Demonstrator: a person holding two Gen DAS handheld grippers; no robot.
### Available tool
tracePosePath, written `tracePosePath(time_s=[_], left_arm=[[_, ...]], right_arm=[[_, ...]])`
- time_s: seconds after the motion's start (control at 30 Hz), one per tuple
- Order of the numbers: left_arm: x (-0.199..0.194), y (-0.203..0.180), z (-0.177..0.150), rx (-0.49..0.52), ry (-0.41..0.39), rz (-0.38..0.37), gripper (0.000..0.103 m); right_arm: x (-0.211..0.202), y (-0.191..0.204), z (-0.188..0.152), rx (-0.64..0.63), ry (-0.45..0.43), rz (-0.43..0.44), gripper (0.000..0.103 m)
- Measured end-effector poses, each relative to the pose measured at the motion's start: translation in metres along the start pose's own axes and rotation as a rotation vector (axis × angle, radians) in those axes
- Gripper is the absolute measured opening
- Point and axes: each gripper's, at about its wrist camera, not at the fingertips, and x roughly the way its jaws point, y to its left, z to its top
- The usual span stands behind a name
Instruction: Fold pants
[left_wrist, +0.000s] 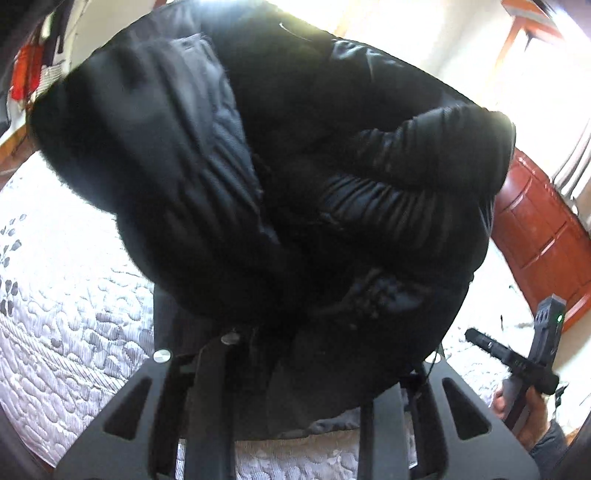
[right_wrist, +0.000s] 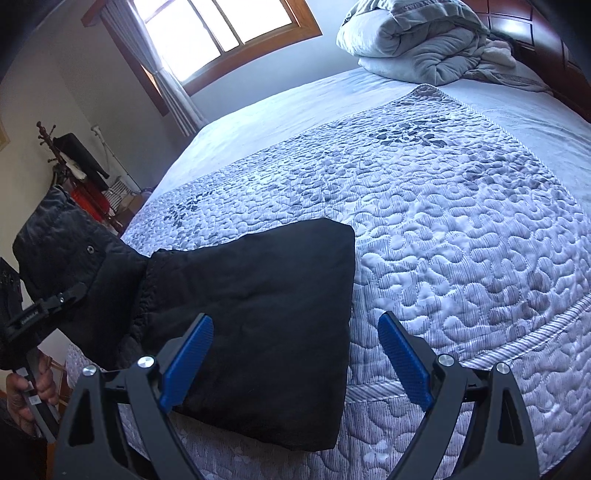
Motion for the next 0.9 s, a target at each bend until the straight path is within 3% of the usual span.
tracePosePath(time_s=[0.3, 0.4, 0.9], left_arm=[[0.02, -0.006, -0.007, 0.09, 0.042, 0.033, 0.026], [0.018, 0.023, -0.007, 0.109, 0.055, 0.041, 0.029], [0.078, 0.003, -0.011, 0.269, 0.167, 0.1, 0.037]], right_arm=[[-0.003, -0.005, 0.001, 0.011, -0.01, 0.001, 0.092], [-0.006, -0.007, 0.002, 0.017, -0.017, 0.0, 0.092], [-0.015, -0.015, 0.004, 0.035, -0.036, -0.009, 0.092]])
